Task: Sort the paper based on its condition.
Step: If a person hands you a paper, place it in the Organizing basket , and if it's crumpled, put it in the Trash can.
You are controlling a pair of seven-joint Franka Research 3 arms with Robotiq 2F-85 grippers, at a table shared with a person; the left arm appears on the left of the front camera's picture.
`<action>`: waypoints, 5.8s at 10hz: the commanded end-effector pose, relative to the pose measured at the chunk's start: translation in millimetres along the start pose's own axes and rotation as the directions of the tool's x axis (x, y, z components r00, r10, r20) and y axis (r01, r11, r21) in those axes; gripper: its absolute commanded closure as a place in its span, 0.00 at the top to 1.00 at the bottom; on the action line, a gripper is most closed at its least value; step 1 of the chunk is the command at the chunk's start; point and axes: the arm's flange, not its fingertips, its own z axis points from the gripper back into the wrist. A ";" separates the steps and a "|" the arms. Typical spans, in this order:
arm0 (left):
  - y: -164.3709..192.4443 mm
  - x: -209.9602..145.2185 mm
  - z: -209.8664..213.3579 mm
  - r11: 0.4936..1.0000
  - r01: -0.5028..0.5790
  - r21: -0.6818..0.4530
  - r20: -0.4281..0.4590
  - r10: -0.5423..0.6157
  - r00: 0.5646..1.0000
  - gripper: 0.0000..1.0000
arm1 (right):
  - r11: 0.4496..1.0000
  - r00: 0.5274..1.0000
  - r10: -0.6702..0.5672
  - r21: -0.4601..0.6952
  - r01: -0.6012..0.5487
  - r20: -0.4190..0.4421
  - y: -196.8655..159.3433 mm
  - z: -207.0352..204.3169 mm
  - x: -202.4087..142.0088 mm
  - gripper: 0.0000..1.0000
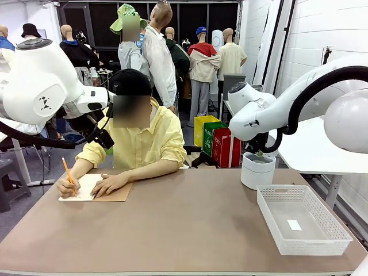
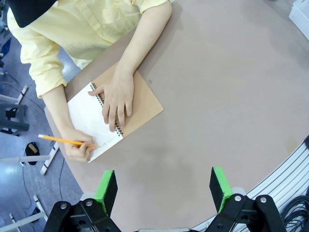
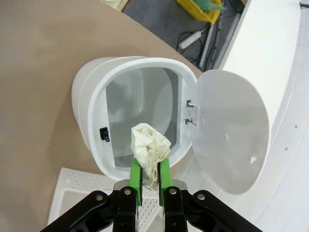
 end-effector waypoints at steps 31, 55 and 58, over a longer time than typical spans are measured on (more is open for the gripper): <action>1.0 -0.1 0.5 1.000 -0.003 0.000 0.005 0.003 1.000 1.00 | 0.995 0.982 0.018 0.092 -0.036 0.187 14.4 67.1 -6.4 1.00; 1.0 -0.1 0.5 1.000 -0.003 0.000 0.005 0.003 1.000 1.00 | 0.814 0.731 -0.042 0.447 -0.370 0.681 86.0 171.4 -132.9 1.00; 1.0 -0.1 0.5 1.000 -0.003 0.000 0.005 0.003 1.000 1.00 | 0.811 0.704 -0.045 0.438 -0.389 0.709 93.0 177.3 -147.3 1.00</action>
